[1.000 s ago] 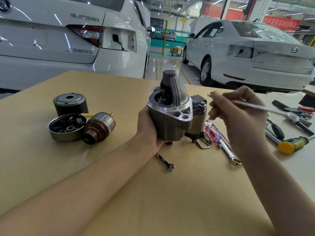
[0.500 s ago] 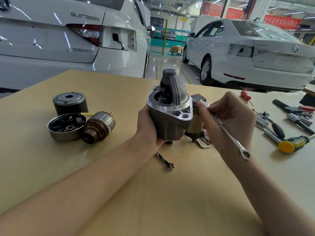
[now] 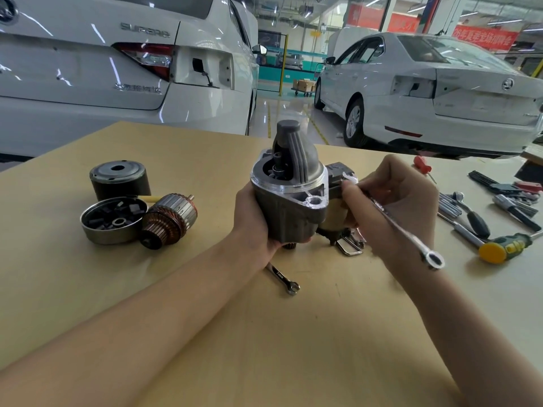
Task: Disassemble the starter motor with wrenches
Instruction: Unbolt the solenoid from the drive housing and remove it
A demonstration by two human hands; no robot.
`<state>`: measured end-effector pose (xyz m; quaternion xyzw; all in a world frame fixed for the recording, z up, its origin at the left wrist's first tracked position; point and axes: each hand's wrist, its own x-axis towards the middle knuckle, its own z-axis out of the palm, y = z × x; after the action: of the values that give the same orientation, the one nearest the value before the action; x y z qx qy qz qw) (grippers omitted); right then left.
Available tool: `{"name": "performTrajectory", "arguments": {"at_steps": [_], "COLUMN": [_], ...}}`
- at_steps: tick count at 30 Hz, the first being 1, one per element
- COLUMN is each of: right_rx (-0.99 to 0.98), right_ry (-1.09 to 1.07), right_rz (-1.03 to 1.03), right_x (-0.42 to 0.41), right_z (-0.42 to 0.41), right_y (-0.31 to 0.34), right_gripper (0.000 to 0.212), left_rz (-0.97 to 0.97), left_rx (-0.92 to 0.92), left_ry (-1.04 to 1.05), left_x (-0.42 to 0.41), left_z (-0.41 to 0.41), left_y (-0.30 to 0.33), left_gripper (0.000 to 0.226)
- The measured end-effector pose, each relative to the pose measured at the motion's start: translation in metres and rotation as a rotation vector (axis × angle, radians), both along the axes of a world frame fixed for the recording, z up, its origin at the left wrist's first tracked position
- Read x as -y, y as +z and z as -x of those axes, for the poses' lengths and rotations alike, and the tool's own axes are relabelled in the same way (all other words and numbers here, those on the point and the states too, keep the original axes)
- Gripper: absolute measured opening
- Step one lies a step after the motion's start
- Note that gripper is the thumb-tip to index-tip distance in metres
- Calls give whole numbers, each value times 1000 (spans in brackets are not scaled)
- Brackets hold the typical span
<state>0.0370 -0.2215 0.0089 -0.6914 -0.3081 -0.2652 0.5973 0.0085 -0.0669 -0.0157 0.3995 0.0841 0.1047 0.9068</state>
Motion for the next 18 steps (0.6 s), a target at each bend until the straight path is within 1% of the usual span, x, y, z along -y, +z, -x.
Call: {"name": "performTrajectory", "arguments": {"at_steps": [3,6,12,15,18], "right_rx": [-49,-76,-119,-150,-108], "right_ry": [60,86,185,119,60], "right_rz": [-14,41,-160,-150,-109], "right_x": [2,0,4,0,-4], "right_z": [0,3,4,2,5], "right_y": [2,-2,6,4,2], "right_gripper": [28,28,30,26,23], "left_rz": [11,5,29,26,52], "left_rx": [5,-1,-1,0,17], "left_ry": [-7,-11,-8,-8,-6], "left_x": [0,0,0,-1,1], "left_z": [0,-1,0,-1,-2], "left_y": [-1,0,-1,0,0], "left_gripper": [43,43,42,43,47]}}
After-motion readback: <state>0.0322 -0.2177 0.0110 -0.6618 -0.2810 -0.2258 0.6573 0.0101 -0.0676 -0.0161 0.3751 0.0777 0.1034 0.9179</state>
